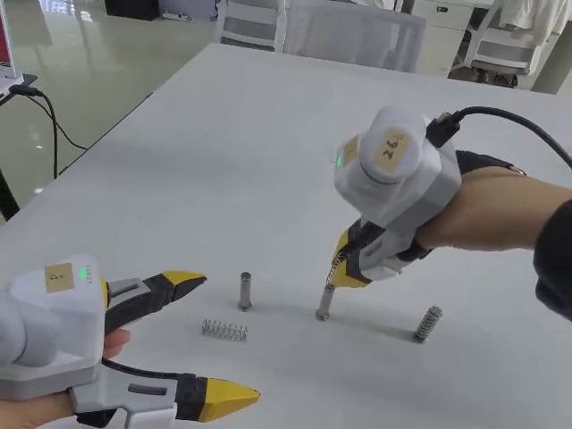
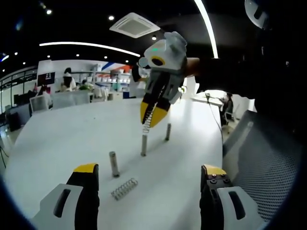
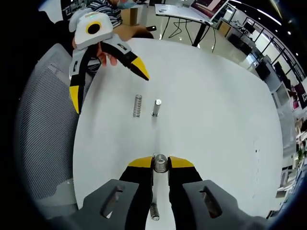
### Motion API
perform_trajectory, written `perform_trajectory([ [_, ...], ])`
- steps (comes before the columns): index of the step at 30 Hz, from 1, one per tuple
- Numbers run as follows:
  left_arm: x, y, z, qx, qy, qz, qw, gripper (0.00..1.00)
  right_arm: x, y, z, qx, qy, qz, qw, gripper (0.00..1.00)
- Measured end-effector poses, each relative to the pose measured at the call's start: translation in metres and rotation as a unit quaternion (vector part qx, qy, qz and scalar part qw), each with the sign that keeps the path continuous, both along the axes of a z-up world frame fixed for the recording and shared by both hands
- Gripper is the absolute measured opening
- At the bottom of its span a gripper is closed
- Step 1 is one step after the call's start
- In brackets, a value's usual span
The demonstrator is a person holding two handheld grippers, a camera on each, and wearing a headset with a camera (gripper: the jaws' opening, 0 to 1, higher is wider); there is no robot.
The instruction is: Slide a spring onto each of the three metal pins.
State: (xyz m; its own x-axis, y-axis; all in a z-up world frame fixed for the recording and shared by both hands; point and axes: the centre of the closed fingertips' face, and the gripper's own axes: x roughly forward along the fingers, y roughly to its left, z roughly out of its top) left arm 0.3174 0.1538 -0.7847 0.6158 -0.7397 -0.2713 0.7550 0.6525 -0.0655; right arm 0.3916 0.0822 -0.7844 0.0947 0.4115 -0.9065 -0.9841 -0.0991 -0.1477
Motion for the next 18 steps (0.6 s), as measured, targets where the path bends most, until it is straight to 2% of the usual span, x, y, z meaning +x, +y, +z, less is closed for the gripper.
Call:
perform_trajectory([
  [18,-0.001,0.002,0.0,-0.001,0.001,0.001,1.0,0.81,0.002,0.001,-0.012,-0.013,0.012,0.0,0.9998,0.08],
])
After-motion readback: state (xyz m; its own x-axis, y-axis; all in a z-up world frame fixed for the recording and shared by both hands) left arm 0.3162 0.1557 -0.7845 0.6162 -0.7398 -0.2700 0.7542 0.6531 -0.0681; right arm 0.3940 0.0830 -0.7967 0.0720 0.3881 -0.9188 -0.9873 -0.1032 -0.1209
